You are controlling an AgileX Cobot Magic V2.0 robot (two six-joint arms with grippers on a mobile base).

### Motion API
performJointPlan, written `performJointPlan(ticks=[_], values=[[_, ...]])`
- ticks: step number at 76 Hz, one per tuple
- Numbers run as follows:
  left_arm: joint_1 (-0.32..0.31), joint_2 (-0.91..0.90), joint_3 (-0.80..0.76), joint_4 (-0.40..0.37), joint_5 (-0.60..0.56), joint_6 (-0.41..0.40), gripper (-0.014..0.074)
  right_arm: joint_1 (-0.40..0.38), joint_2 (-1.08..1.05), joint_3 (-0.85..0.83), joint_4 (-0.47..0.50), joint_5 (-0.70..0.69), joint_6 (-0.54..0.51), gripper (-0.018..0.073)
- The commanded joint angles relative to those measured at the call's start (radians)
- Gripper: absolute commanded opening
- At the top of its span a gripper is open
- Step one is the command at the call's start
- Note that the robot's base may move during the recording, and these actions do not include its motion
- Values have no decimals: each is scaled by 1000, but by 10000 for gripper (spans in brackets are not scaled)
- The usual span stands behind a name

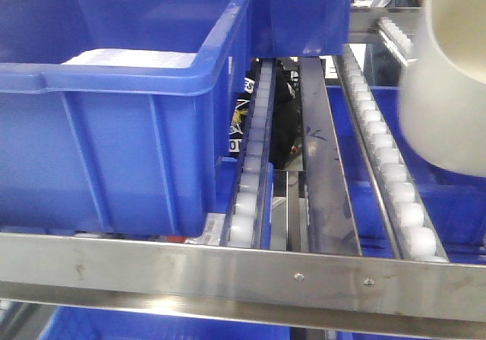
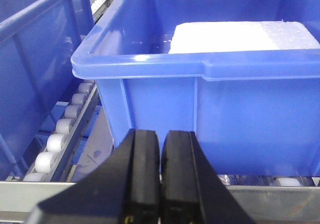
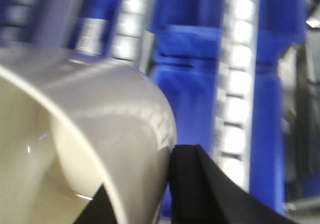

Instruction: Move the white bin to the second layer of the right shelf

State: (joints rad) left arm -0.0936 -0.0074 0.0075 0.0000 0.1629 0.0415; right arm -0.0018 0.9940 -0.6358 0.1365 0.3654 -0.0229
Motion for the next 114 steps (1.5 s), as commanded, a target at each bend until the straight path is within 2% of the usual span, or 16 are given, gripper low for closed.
performJointPlan(ticks=[1, 15, 40, 101, 107, 114], values=[[-5, -14, 37, 0, -85, -3, 85, -46, -2, -34, 9, -61, 1, 48], [-5, -14, 37, 0, -85, -3, 85, -92, 26, -34, 9, -31, 1, 48], [-5, -14, 37, 0, -85, -3, 85, -93, 124, -34, 12, 32, 1, 48], [-5, -14, 37, 0, -85, -3, 85, -93, 256, -34, 11, 14, 1, 50], [-5, -14, 37, 0, -85, -3, 85, -93, 256, -34, 11, 14, 1, 69], [-5, -14, 37, 0, -85, -3, 85, -93, 256, -34, 12, 14, 1, 150]])
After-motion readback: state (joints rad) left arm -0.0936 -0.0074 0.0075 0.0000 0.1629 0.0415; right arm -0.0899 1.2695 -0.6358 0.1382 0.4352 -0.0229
